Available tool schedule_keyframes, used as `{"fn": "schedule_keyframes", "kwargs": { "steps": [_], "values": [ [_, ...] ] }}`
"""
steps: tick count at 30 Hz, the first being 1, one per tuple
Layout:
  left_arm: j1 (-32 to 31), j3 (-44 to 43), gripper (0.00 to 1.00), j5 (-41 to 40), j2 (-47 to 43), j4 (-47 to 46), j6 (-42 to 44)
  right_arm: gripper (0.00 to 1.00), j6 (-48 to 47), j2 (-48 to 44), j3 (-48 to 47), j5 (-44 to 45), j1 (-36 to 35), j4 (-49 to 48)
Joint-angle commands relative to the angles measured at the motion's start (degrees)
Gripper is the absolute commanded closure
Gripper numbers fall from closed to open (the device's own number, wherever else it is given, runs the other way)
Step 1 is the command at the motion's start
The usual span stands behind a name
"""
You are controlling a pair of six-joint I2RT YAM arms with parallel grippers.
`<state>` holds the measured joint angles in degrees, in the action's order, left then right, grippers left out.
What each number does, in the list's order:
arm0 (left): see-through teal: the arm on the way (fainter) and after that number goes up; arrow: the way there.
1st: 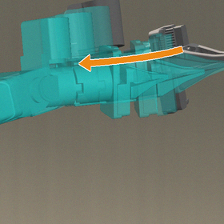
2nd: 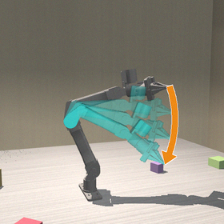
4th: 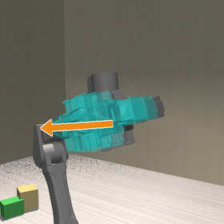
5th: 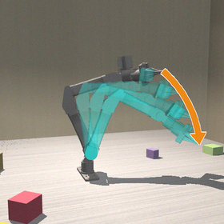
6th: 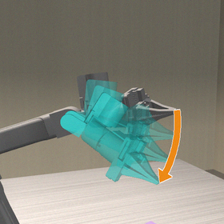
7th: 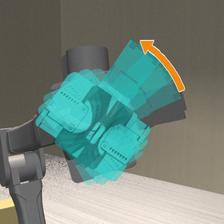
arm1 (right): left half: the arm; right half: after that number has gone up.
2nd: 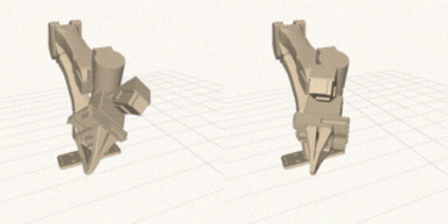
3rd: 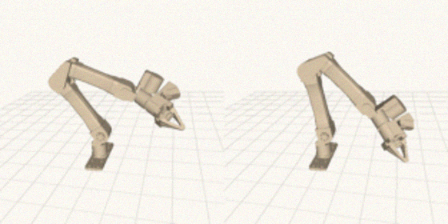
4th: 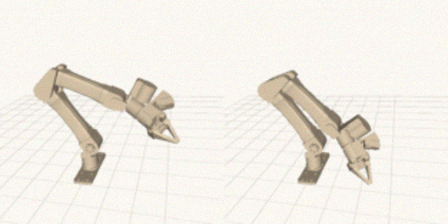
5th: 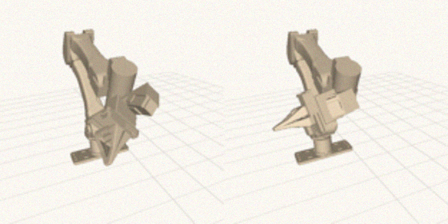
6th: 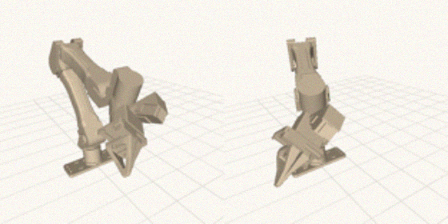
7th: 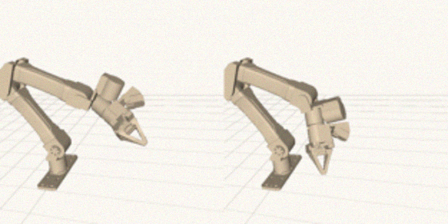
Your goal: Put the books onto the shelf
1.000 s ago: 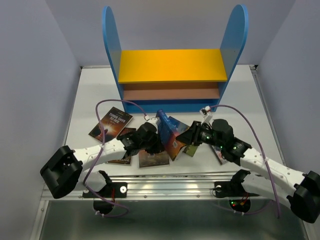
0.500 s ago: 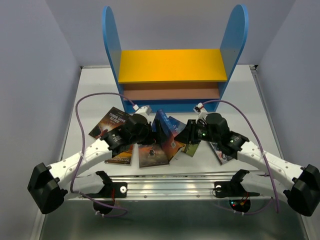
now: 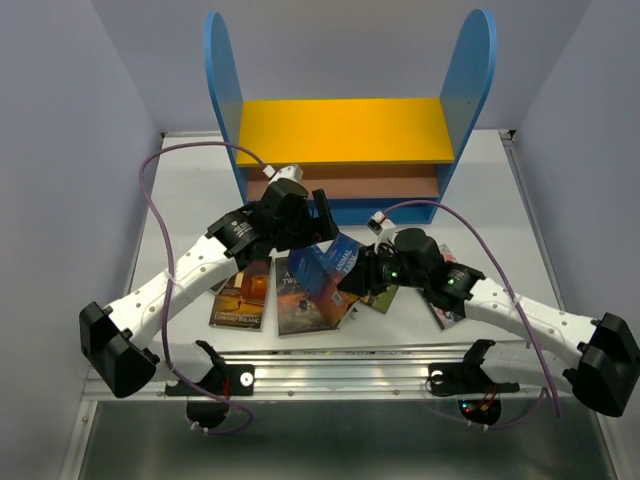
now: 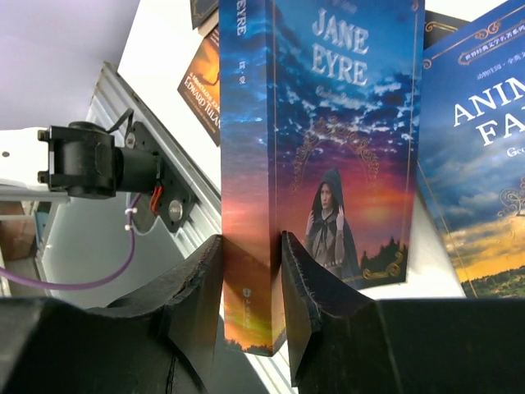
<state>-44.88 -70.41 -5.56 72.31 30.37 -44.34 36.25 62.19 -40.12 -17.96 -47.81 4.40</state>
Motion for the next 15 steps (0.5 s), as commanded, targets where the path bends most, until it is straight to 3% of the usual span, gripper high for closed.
{"fn": "schedule_keyframes", "kwargs": {
  "steps": [1,15],
  "values": [
    [0.1,-1.9,0.01,-1.0,1.7,9.6,-3.6,0.99,-1.3,-0.1,-2.1,0.9,-0.8,-0.5],
    [0.1,-0.6,0.01,-2.9,0.8,14.9,-10.1,0.99,-2.4,1.0,-1.6,2.4,-3.1,-2.0]
  ]
}}
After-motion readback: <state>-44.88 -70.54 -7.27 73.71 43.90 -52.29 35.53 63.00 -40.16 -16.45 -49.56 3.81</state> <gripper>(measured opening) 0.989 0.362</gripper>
